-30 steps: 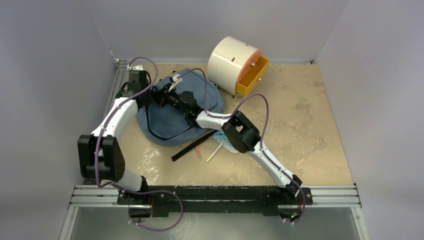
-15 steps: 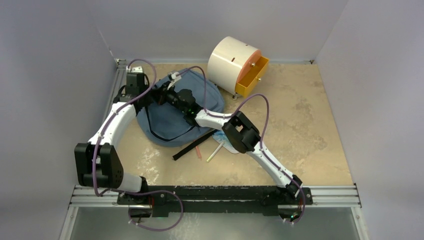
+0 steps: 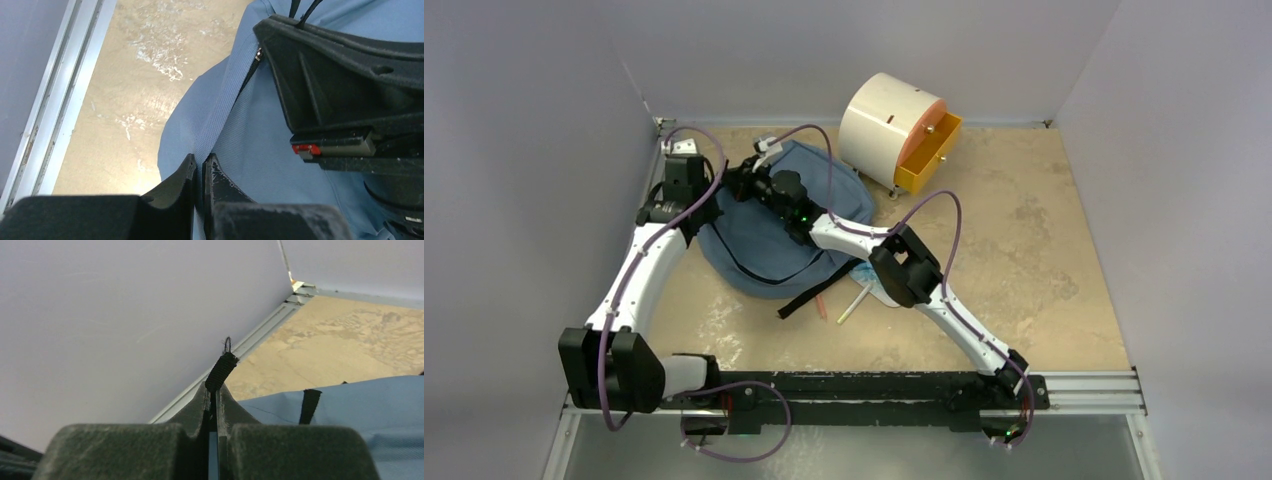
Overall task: Pack the student bag
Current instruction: Zip the student bag at the center of the board.
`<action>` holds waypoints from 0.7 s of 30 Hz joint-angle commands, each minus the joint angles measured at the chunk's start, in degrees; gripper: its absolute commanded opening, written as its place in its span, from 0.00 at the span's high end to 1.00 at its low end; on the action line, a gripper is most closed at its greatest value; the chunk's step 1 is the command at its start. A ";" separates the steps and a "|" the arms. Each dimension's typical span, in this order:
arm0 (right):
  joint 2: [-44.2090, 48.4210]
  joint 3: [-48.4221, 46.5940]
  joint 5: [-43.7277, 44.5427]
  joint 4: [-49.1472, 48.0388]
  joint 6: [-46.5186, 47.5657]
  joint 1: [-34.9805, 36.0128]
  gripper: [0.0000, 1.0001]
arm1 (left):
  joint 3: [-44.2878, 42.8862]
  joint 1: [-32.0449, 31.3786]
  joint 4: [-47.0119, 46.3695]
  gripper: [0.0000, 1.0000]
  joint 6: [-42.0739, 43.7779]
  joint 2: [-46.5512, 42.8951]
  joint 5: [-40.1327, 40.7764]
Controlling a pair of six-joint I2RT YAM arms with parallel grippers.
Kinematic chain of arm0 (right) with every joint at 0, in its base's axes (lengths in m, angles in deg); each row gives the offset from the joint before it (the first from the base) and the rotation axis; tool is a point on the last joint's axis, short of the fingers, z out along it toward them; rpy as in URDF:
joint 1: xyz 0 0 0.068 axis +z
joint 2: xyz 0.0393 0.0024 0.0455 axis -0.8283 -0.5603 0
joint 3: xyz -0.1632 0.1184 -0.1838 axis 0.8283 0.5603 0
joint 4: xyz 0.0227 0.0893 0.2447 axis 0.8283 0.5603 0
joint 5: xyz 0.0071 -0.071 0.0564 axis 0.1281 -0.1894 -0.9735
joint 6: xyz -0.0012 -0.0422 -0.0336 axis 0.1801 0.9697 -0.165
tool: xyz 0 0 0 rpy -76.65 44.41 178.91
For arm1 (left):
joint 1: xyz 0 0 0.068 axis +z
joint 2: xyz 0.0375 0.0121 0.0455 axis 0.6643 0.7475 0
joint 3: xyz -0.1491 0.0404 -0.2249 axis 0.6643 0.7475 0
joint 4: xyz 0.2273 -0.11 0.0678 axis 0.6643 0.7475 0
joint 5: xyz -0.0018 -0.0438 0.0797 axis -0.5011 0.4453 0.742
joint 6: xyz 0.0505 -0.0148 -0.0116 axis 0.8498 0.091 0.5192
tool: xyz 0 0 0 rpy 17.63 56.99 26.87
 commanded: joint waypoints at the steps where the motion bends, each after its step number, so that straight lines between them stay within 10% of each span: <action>1: -0.14 -3.27 8.20 1.97 5.14 -1.45 1.00 | 0.27 0.13 2.96 1.00 -0.68 -3.52 4.06; 21: -1.80 -3.00 17.01 12.20 8.21 -3.89 1.00 | -0.69 0.60 5.26 1.00 -1.64 -3.34 8.63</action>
